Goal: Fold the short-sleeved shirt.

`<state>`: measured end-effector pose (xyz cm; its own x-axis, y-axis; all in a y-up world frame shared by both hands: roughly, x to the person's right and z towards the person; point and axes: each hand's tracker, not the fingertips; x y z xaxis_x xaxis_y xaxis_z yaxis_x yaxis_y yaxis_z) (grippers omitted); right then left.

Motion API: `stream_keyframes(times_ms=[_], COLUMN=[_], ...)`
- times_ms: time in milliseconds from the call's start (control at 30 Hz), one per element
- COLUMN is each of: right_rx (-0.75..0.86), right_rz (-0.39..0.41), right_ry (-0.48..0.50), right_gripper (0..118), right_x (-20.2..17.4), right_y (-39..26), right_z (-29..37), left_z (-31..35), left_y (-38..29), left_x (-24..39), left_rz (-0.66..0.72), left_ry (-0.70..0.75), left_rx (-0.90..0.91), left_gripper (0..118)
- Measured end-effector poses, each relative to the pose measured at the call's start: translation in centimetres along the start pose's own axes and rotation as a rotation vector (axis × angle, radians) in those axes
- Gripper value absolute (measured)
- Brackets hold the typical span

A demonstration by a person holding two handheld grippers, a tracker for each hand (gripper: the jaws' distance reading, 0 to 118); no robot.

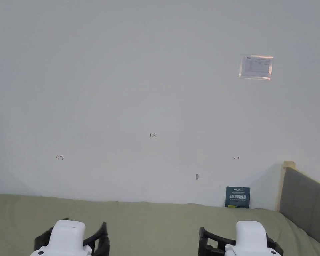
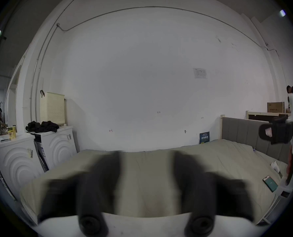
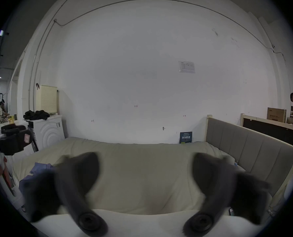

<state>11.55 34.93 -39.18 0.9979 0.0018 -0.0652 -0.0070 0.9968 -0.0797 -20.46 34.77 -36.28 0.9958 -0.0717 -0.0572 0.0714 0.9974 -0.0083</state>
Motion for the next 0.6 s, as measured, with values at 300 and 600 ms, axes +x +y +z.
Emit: stream_keyframes(times_ms=[300, 600], right_rx=[0.022, -0.01], right_rz=[0.013, 0.074], right_ry=[-0.069, 0.038], right_gripper=[0, 0], right_x=[-0.4, -3.2], right_y=[-0.3, -0.5], right_z=[-0.3, -0.5], left_z=[-0.6, 0.2], left_y=[0.1, 0.2], left_x=[1.0, -1.9], left_rz=[0.02, 0.029], left_ry=[-0.061, 0.053], left_rx=[-0.025, -0.021], left_gripper=[0, 0])
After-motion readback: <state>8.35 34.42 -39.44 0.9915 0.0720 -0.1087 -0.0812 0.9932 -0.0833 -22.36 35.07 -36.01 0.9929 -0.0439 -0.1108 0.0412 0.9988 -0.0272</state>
